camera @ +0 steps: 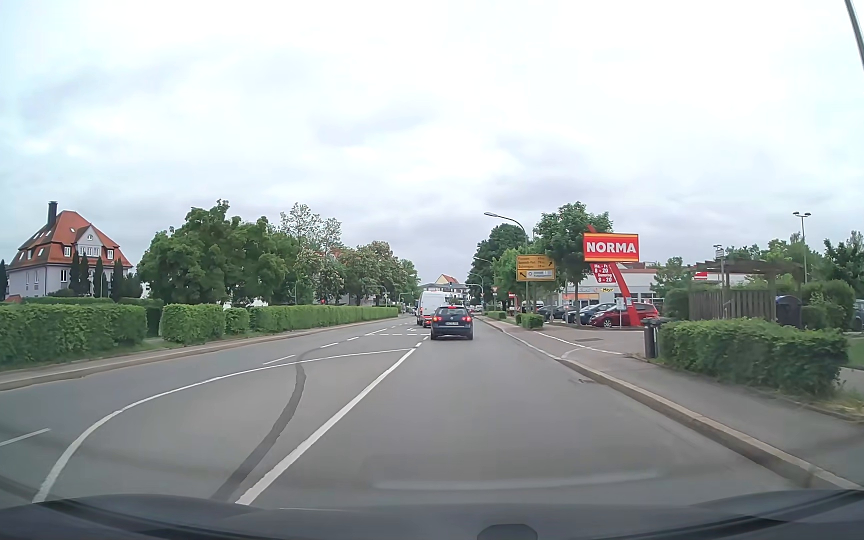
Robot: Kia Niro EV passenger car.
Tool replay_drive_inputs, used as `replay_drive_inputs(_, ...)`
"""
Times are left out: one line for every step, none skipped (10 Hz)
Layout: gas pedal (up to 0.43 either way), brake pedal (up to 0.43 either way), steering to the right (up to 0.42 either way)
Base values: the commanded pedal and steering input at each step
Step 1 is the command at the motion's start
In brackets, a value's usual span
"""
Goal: Follow the waypoints while adhering to traffic rules and regulations
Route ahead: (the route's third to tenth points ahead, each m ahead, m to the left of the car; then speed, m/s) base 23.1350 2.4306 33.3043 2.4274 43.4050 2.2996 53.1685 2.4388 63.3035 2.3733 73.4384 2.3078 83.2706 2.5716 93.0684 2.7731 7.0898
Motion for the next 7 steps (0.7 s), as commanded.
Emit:
replay_drive_inputs(0.000,0.085,0.001)
replay_drive_inputs(0.000,0.085,0.001)
replay_drive_inputs(0.000,0.085,0.002)
replay_drive_inputs(0.000,0.091,0.002)
replay_drive_inputs(0.000,0.091,0.002)
replay_drive_inputs(0.000,0.098,0.002)
replay_drive_inputs(0.000,0.116,0.002)
